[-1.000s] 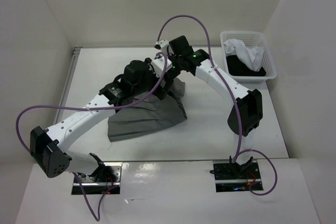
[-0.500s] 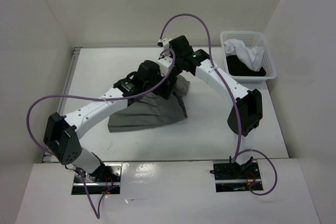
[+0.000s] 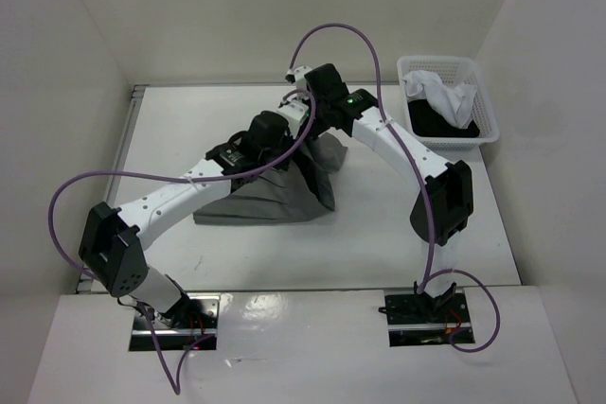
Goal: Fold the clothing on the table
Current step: Flatten the skirt out
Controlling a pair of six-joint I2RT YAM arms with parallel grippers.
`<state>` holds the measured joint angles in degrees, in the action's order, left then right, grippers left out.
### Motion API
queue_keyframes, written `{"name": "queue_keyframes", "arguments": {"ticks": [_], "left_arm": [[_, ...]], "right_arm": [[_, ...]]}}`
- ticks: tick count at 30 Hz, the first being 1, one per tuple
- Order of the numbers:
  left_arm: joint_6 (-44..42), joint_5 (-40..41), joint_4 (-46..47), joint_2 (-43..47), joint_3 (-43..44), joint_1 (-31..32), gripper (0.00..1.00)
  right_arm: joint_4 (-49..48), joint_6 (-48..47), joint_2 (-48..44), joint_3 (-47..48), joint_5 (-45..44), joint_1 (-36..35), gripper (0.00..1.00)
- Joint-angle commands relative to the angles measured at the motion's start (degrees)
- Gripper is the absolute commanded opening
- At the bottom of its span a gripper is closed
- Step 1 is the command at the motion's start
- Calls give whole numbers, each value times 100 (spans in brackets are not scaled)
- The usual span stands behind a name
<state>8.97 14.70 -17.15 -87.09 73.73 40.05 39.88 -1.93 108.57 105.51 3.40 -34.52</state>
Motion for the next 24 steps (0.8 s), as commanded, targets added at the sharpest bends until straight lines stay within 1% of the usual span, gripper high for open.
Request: {"name": "queue_keyframes", "arguments": {"ticks": [1,2,3,6,7,9,10,12,13,16,18,19,21,22,24], "left_arm": [[-62,314,212,158,-35,20,37],[-114,314,212,157,-35,20,34],[-115,314,212,157,-35,20,28],[-177,367,212,157,-87,20,20],[-177,419,212,157,-87,20,15],[-325,420,212,209,-87,20,15],[-326,420,212,262,-87,20,18],[-474,490,159,341,-87,20,29],[-475,551,159,429,-148,20,31],[-659,709,159,570,-219,20,31],[-738,832,106,622,-272,20,26],[-800,833,54,623,-272,20,18],[-853,894,54,675,-272,-33,8],[-905,894,1,676,-272,-85,0],[-967,894,1,676,-272,-138,0]], "right_arm": [[-323,79,-73,83,-103,-37,0],[-323,27,-125,31,-103,-37,0],[-375,26,-126,31,-103,-37,0],[-428,26,-231,-101,-173,-37,0],[-428,-26,-284,-162,-242,-37,0],[-489,-26,-337,-224,-331,-37,0],[-490,-26,-389,-285,-409,-37,0],[-551,-79,-459,-339,-472,-37,0],[-551,-79,-460,-339,-541,-37,0],[-613,-79,-521,-461,-656,-37,0],[-613,-79,-574,-462,-717,-37,0],[-665,-131,-574,-462,-718,-37,0],[-666,-132,-626,-523,-779,24,0],[-666,-132,-627,-523,-779,77,0],[-666,-132,-627,-575,-727,77,0]]}}
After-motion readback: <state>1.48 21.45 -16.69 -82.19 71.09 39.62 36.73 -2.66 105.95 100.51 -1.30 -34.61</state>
